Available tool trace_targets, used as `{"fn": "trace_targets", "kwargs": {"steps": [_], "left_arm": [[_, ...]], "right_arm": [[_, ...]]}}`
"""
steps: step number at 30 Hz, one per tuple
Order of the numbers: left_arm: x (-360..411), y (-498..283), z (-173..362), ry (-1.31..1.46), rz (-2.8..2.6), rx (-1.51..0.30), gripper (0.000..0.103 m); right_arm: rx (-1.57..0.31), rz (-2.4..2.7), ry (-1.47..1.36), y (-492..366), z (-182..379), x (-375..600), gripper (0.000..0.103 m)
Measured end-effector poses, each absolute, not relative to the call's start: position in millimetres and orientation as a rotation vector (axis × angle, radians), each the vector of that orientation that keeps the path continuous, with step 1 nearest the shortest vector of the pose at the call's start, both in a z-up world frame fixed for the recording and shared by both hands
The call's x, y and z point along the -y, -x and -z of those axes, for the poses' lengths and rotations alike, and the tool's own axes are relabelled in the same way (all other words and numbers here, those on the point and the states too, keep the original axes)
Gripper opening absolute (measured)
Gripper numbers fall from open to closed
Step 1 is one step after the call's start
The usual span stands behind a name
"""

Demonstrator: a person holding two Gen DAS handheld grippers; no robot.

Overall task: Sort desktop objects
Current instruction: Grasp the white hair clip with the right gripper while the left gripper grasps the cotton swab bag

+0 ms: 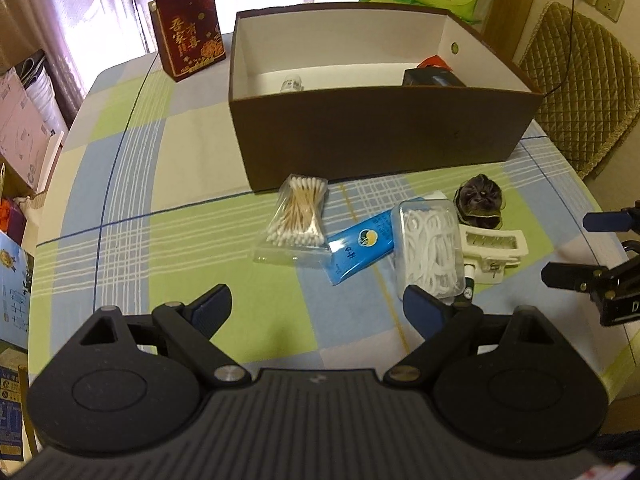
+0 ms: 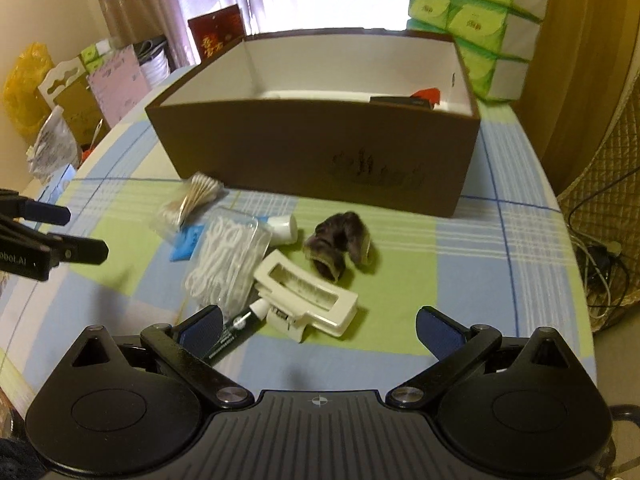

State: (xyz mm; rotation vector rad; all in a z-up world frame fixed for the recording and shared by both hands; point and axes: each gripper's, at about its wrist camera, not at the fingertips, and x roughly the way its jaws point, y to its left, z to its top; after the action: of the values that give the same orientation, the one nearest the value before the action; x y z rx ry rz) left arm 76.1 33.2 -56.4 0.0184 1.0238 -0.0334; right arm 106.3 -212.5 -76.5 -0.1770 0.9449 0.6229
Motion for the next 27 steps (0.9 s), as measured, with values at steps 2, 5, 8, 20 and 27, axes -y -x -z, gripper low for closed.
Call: {"fn": "trace_targets", "kwargs": {"steps": [2, 5, 8, 20, 27], "left_arm": [[-35.9, -76.5, 58.9, -0.015, 0.028, -1.031, 0.091], [-39.7, -77.6, 61.8, -0.011, 0.021, -1.038, 0.091], [-43.0, -79.6, 64.7, -0.007, 0.015, -1.045, 0.091], [-55.3, -91.8, 79.3, 0.006, -0.002, -1.083, 0.091], [-57.9, -94.9, 84.9, 0.011, -0.004, -1.101, 0.091]], "right_arm": [[-0.946, -0.633, 0.183, -106.1, 81.0, 211.0, 0.101], [-0.934, -0.659, 0.201, -105.8, 86.7, 209.4, 0.092], [-0.924, -0.689, 0.239, -108.4, 93.0, 207.1, 0.086], [-0.836, -0.896, 0.504, -126.0, 120.7, 189.0, 0.067], [-0.861, -0.923, 0.569, -122.3, 128.8, 190.5, 0.029]]}}
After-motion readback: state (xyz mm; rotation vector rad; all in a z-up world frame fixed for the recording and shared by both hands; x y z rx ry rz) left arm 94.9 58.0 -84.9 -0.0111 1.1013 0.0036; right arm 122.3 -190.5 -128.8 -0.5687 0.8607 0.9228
